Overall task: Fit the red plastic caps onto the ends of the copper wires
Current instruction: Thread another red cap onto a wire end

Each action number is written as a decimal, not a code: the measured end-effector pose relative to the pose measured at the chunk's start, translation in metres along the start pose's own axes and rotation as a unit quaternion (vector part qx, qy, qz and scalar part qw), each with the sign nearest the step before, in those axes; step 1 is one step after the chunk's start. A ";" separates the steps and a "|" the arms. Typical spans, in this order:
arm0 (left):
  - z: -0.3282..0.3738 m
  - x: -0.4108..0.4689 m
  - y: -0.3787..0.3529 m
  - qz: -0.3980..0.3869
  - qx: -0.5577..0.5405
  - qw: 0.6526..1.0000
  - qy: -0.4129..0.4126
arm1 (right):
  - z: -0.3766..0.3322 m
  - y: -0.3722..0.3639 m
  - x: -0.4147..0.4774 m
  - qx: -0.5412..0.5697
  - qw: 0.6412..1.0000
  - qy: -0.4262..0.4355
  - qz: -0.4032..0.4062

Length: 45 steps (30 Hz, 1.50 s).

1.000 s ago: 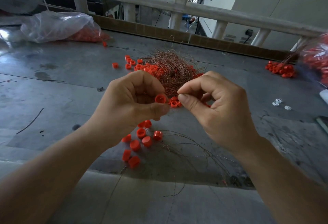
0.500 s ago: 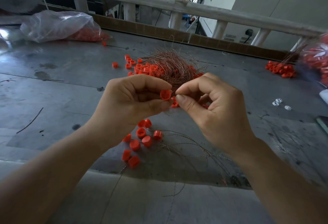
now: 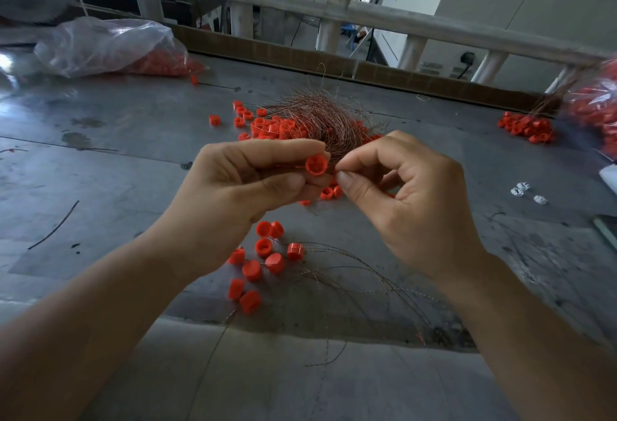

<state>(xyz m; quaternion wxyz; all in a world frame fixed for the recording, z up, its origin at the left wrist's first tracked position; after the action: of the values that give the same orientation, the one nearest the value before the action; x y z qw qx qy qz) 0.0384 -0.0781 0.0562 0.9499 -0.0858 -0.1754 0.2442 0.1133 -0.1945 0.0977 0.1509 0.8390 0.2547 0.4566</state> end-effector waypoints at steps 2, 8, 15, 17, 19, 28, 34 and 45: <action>-0.001 0.000 -0.001 -0.001 0.000 1.000 0.005 | 0.001 0.001 0.001 -0.006 1.000 0.000 0.003; 0.001 0.000 -0.001 0.005 0.004 1.000 0.002 | 0.001 0.001 0.001 -0.012 1.000 -0.001 -0.003; 0.001 0.000 0.000 -0.007 -0.026 1.000 0.010 | 0.000 0.000 0.001 -0.002 1.000 -0.013 -0.026; 0.001 0.000 0.000 -0.014 -0.034 0.999 0.011 | 0.000 -0.001 0.001 0.015 0.999 -0.026 -0.033; 0.001 0.000 0.000 -0.022 -0.050 0.998 0.018 | 0.002 -0.001 0.001 0.037 0.998 -0.043 -0.038; -0.002 -0.002 -0.007 -0.081 -0.095 0.991 0.056 | 0.016 -0.013 -0.003 0.136 0.974 -0.157 -0.096; -0.006 -0.004 -0.010 -0.088 -0.098 0.988 0.079 | 0.017 -0.019 -0.005 0.104 0.973 -0.148 -0.142; -0.011 -0.002 -0.003 -0.042 -0.088 0.991 0.087 | 0.097 0.023 0.009 -0.180 0.962 -0.200 -0.048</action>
<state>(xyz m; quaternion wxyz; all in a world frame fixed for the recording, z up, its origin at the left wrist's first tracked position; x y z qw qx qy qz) 0.0426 -0.0826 0.0464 0.9596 -0.1828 -0.1169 0.1789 0.2057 -0.2101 0.0629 0.3690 0.8592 0.1723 0.3096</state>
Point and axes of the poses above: each hand's wrist, its own x-axis towards the middle knuckle, its own y-axis out of the back of the hand, z = x × y, the point moved 7 cm from there along x, towards the middle knuckle, and after that the axes turned 6 degrees about z, right-handed, at the moved point
